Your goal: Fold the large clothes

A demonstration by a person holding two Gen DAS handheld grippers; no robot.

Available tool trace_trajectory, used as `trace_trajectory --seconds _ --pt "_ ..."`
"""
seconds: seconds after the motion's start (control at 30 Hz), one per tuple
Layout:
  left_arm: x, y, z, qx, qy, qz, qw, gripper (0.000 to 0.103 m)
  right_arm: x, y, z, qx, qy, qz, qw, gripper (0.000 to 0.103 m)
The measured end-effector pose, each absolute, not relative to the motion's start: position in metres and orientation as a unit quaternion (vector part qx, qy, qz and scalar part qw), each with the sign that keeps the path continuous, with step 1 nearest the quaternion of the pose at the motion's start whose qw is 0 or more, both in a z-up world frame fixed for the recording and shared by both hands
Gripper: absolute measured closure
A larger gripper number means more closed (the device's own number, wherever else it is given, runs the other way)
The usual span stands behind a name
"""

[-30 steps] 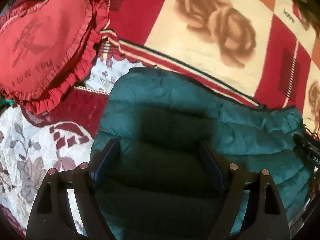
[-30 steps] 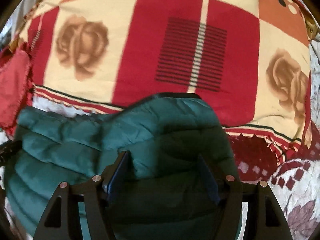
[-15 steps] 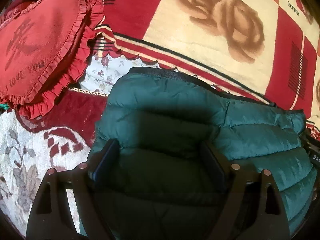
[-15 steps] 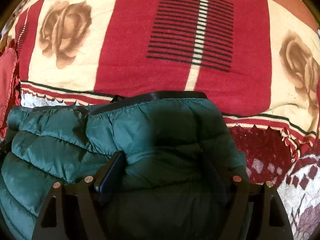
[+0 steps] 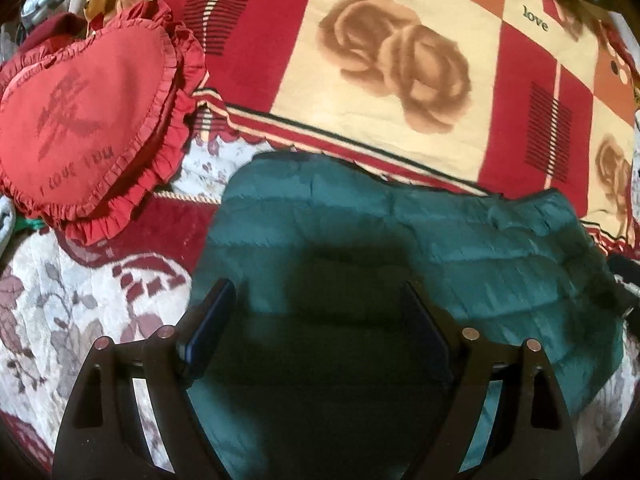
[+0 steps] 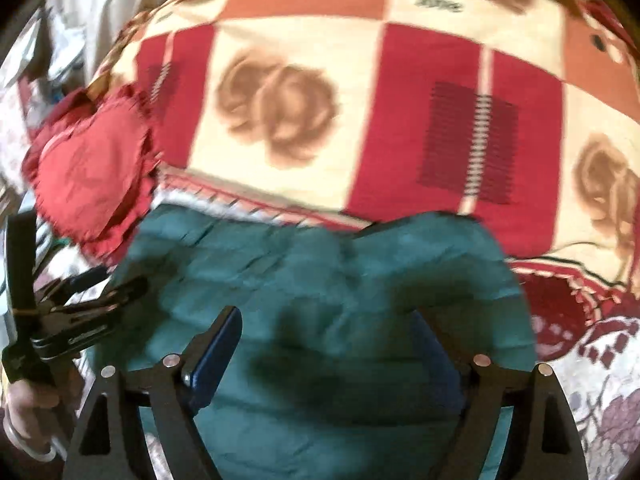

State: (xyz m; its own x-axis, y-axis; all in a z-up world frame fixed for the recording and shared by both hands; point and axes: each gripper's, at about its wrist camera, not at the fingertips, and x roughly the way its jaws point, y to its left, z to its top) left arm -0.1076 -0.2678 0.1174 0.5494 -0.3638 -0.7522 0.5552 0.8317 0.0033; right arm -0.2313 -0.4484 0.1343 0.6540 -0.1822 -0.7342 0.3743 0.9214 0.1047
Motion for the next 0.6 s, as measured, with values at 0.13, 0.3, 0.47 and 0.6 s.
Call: trace_trajectory --seconds 0.13,0.3,0.47,0.6 --pt "-0.115 -0.268 0.105 0.131 0.404 -0.26 0.867 0.018 -0.223 -0.432 0.096 0.117 0.417 -0.159 0.887 0.019" --pt "-0.115 -0.271 0.093 0.145 0.414 -0.258 0.861 0.018 -0.219 -0.425 0.072 0.11 0.43 -0.174 0.879 0.015" --pt "-0.112 -0.27 0.089 0.149 0.427 -0.267 0.851 0.018 -0.218 -0.431 0.083 0.122 0.439 -0.165 0.875 0.015" --pt "-0.105 -0.26 0.096 0.139 0.436 -0.293 0.839 0.018 -0.239 -0.44 0.11 0.137 0.41 -0.158 0.888 0.015"
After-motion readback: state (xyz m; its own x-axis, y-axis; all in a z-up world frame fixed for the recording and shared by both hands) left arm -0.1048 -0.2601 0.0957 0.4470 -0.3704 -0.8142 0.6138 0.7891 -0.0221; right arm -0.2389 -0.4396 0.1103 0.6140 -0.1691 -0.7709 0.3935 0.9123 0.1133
